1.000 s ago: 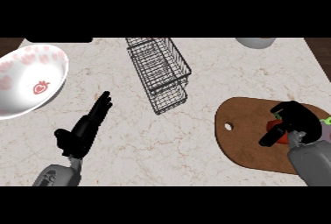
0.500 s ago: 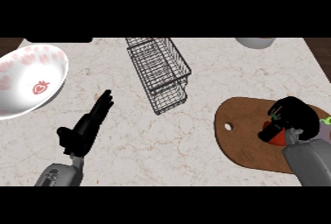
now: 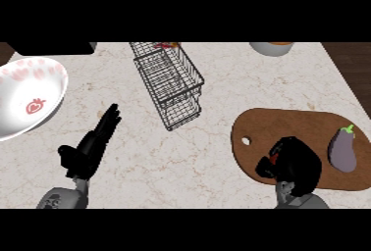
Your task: Pick the bell pepper from the cutting board and place it in the tiered basket
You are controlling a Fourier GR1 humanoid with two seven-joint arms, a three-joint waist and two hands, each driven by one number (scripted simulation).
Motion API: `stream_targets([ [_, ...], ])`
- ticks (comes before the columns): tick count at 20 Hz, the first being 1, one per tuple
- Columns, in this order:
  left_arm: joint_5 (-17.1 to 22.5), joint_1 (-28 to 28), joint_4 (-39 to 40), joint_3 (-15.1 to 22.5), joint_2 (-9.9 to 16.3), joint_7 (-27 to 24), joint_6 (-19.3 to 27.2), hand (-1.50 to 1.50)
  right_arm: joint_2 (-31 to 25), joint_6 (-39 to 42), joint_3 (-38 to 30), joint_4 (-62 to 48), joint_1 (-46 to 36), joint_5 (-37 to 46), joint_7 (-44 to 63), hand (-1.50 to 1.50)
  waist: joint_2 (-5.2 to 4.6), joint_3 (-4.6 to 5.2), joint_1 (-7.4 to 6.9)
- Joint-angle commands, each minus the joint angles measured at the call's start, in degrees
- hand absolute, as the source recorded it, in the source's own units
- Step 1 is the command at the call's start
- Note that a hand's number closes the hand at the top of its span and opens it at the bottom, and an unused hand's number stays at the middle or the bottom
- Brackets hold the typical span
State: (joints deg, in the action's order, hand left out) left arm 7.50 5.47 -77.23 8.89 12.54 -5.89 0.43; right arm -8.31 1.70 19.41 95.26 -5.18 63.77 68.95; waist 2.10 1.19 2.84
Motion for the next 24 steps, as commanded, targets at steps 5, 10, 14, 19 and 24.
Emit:
stream_targets([
  [5,-0.02,-0.2,-0.05,-0.17,-0.1,0.27,0.21,0.0,8.13,-9.5,8.4,17.78,1.52,13.25,15.59,1.5,-0.12,-0.94,0.42],
  [10,-0.17,-0.75,-0.23,0.39,-0.05,-0.23,-0.54,0.0,8.24,-5.39,13.04,22.26,-2.94,25.14,16.24,1.5,-0.87,-0.78,-1.72],
  [14,-0.24,0.52,-0.47,0.67,-0.02,-0.25,-1.24,0.0,8.27,-2.18,13.78,24.55,-6.76,28.41,16.25,1.5,-1.32,-0.82,-2.59],
  [19,-0.55,1.59,0.66,1.35,-0.71,-0.41,-1.67,0.0,8.28,0.26,9.75,24.85,-13.48,27.65,16.25,1.5,-1.86,-0.78,-3.71],
  [24,-0.96,3.43,1.61,1.88,-1.56,-0.16,-1.65,0.0,8.29,2.63,3.68,21.42,-20.79,25.12,16.26,1.5,-2.32,-0.82,-4.88],
])
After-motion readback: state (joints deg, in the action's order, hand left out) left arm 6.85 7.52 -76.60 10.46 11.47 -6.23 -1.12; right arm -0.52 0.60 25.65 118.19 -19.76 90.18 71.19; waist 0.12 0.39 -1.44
